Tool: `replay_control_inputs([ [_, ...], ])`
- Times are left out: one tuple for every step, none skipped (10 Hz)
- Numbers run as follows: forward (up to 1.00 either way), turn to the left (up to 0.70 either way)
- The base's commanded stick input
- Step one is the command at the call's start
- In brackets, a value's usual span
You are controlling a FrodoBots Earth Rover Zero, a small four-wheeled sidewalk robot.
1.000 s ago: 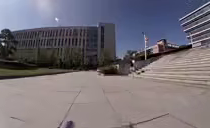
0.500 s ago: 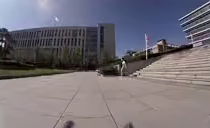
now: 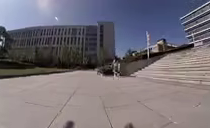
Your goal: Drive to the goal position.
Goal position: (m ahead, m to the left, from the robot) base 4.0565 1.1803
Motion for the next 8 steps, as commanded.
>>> replay_control_inputs([
  [1.0, 0.0],
  [1.0, 0.0],
  [1.0, 0.0],
  [1.0, 0.0],
  [1.0, 0.0],
  [1.0, 0.0],
  [1.0, 0.0],
  [1.0, 0.0],
])
